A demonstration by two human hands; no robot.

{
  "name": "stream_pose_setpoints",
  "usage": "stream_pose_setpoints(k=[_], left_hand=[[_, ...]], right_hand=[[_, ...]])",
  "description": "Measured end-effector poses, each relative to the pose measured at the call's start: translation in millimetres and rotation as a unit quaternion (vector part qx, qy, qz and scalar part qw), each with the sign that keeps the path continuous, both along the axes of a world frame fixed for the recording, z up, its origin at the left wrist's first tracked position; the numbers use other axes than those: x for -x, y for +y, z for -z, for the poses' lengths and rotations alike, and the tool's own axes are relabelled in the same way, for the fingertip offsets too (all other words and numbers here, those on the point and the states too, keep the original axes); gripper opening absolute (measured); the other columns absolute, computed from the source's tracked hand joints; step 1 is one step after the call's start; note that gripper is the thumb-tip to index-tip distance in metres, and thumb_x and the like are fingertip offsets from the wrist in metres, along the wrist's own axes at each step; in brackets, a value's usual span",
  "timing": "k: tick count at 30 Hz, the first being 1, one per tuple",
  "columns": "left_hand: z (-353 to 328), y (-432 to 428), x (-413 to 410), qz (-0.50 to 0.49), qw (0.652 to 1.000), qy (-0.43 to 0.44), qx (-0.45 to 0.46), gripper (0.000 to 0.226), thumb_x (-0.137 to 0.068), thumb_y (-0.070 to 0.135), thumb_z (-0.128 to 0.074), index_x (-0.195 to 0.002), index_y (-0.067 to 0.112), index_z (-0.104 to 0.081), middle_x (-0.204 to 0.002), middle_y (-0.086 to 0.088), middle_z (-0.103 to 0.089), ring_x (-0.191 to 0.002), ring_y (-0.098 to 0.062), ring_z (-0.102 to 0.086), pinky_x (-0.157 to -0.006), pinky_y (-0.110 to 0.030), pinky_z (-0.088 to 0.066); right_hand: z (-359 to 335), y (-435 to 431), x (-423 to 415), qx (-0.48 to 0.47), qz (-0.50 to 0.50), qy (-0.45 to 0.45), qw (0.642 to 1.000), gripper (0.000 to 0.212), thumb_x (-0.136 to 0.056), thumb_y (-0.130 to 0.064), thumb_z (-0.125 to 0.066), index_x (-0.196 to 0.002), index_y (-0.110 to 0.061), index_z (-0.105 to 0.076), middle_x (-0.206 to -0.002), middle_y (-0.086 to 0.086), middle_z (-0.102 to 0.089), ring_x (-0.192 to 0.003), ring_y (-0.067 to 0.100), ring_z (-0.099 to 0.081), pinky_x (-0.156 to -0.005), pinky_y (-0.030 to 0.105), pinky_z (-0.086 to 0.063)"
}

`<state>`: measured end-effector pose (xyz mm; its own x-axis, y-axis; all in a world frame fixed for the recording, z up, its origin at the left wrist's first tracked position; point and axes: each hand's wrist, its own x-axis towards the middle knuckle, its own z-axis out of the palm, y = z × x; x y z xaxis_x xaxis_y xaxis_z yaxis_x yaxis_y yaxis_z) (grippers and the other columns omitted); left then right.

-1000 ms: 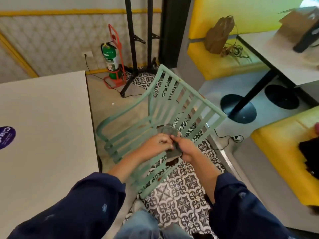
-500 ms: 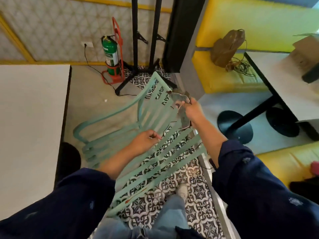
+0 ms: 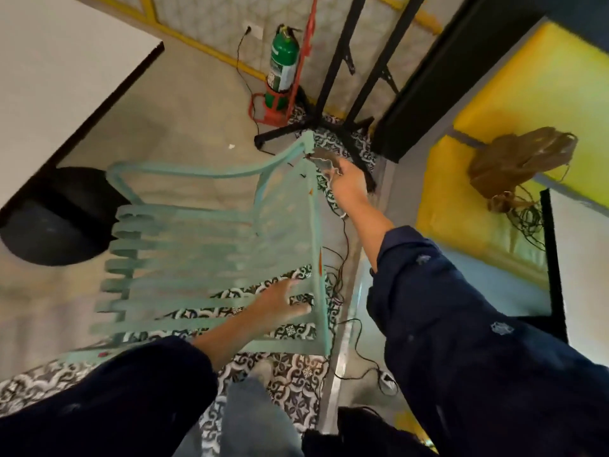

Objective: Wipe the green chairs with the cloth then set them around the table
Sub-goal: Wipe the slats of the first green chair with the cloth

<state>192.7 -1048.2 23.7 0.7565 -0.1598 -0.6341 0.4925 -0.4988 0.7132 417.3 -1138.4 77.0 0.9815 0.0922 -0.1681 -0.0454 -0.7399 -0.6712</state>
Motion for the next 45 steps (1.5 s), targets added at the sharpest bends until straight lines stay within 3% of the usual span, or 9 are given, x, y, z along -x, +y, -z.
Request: stream_pose_setpoints(k=[3,6,11,14,20,24,28,33,45], left_hand=[[4,-18,-8,-0.011,1.000,0.003,0.004,0.091,-0.076,0.044,-0.070,-0.146,0.015,-0.021,-0.150,-0.009,-0.035,-0.133,-0.024,-0.040,-0.111,-0.035,-0.033],[3,-30,-16,0.008,1.000,0.003,0.017,0.089,-0.076,0.033,-0.074,-0.146,0.013,-0.022,-0.149,-0.007,-0.038,-0.131,-0.022,-0.044,-0.108,-0.029,-0.032],[17,-38,-20,0.028,0.998,-0.043,-0.021,0.094,-0.070,0.037,-0.078,-0.146,0.025,-0.023,-0.144,-0.006,-0.042,-0.127,-0.021,-0.048,-0.110,-0.038,-0.038],[18,-38,-21,0.038,0.997,-0.037,-0.050,0.096,-0.071,0.040,-0.076,-0.147,0.028,-0.020,-0.145,-0.005,-0.038,-0.127,-0.022,-0.046,-0.108,-0.038,-0.039],[17,-40,-21,0.046,0.996,-0.044,-0.060,0.092,-0.074,0.039,-0.074,-0.148,0.025,-0.020,-0.145,-0.008,-0.039,-0.130,-0.025,-0.043,-0.108,-0.037,-0.038],[19,-39,-20,0.043,0.996,-0.043,-0.066,0.096,-0.073,0.043,-0.073,-0.149,0.024,-0.016,-0.147,-0.008,-0.038,-0.131,-0.025,-0.043,-0.109,-0.042,-0.039],[22,-41,-17,0.032,0.995,-0.054,-0.076,0.092,-0.073,0.042,-0.073,-0.147,0.028,-0.021,-0.143,-0.006,-0.043,-0.130,-0.024,-0.044,-0.107,-0.040,-0.039],[27,-41,-11,0.007,0.997,-0.042,-0.067,0.083,-0.074,0.047,-0.071,-0.144,0.035,-0.028,-0.148,0.001,-0.038,-0.133,-0.021,-0.042,-0.110,-0.043,-0.037],[33,-47,-6,0.045,0.990,-0.023,-0.135,0.079,-0.078,0.060,-0.058,-0.141,0.017,-0.038,-0.142,-0.006,-0.049,-0.126,-0.023,-0.050,-0.105,-0.046,-0.041]], right_hand=[[10,5,-31,0.022,-0.039,-0.035,0.998,0.043,-0.090,-0.015,-0.041,-0.130,-0.028,-0.054,-0.116,0.013,-0.062,-0.097,0.030,-0.061,-0.084,0.033,-0.048],[23,11,-52,0.056,-0.099,-0.047,0.992,0.050,-0.090,-0.007,-0.040,-0.136,-0.024,-0.049,-0.141,0.007,-0.046,-0.127,0.029,-0.046,-0.109,0.029,-0.031],[58,3,-59,0.093,-0.265,0.021,0.960,0.051,-0.087,0.005,-0.039,-0.131,-0.015,-0.055,-0.149,0.005,-0.038,-0.139,0.024,-0.028,-0.113,0.026,-0.019],[80,-3,-59,0.108,-0.317,0.015,0.942,0.053,-0.084,0.009,-0.040,-0.128,-0.015,-0.058,-0.152,0.005,-0.034,-0.142,0.031,-0.020,-0.119,0.038,-0.014],[78,-16,-41,0.050,-0.318,0.066,0.944,0.043,-0.086,0.009,-0.039,-0.121,-0.008,-0.060,-0.145,0.012,-0.038,-0.137,0.024,-0.034,-0.116,0.027,-0.020],[83,-24,-21,0.023,-0.281,0.090,0.955,0.039,-0.088,0.004,-0.038,-0.117,-0.010,-0.061,-0.137,0.013,-0.044,-0.129,0.025,-0.044,-0.114,0.032,-0.029],[85,-32,-5,-0.014,-0.251,0.106,0.962,0.036,-0.090,0.002,-0.038,-0.113,-0.011,-0.063,-0.137,0.010,-0.050,-0.127,0.024,-0.046,-0.106,0.021,-0.033],[90,-40,24,-0.070,-0.213,0.135,0.965,0.036,-0.090,0.002,-0.039,-0.108,-0.015,-0.065,-0.136,0.010,-0.052,-0.128,0.025,-0.046,-0.106,0.028,-0.034],[90,-62,77,-0.108,-0.202,0.160,0.960,0.035,-0.088,-0.002,-0.040,-0.095,-0.024,-0.065,-0.137,-0.005,-0.054,-0.130,0.016,-0.045,-0.112,0.033,-0.032]])
